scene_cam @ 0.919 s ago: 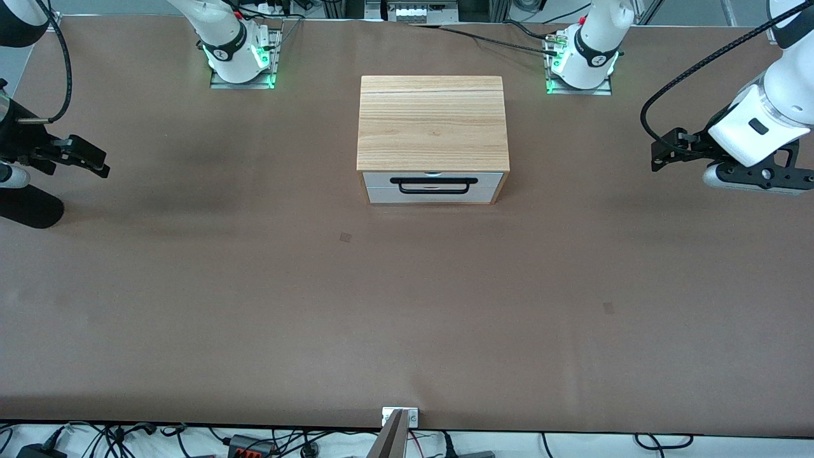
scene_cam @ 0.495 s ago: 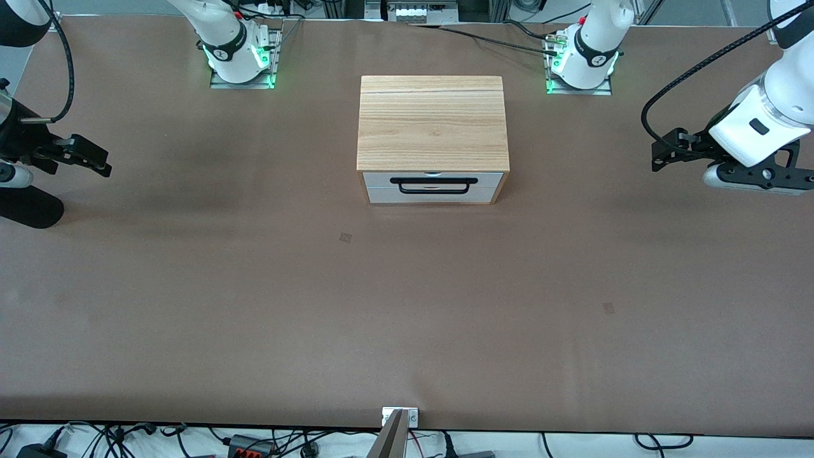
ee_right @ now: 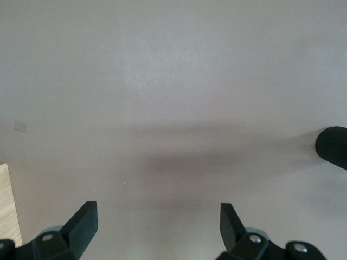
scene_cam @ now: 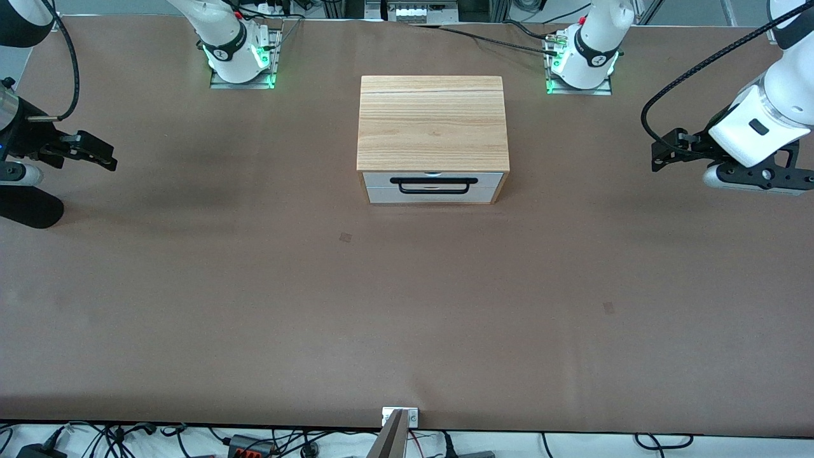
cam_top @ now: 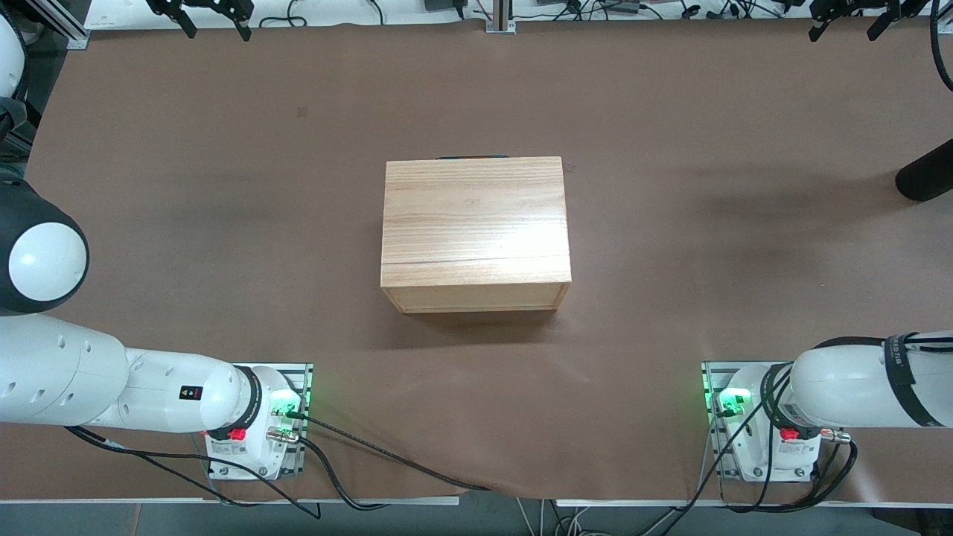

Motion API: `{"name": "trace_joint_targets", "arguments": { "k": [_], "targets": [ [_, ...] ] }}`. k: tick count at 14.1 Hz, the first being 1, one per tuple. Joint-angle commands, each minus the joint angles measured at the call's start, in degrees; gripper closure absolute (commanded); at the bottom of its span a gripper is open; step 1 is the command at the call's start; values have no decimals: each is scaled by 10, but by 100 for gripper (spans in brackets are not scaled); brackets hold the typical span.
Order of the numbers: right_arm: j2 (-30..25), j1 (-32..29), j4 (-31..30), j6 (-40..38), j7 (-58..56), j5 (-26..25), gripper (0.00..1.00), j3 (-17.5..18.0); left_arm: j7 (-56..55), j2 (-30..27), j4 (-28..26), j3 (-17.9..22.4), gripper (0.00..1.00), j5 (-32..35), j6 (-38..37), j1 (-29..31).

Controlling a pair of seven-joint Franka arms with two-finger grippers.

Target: Pull top drawer with both arms simultaneously

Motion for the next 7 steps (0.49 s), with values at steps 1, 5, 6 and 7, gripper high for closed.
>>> {"name": "trace_joint_targets", "arguments": {
  "k": [1,5,6,7],
  "targets": [
    [-5,-1,-2,-7,2,-1,0,2,7,11,21,0,0,7,-21,-3],
    [11,-1,0,-10,-3,-1,0,2,8,11,21,-2,0,-34,-102,-38],
    [17,0,0,-10,-1,-2,0,3,10,12,20,-2,0,-43,-117,-43],
    [27,2,0,-10,1,-2,0,3,12,22,19,-2,0,-56,-144,-44]
  ]
}}
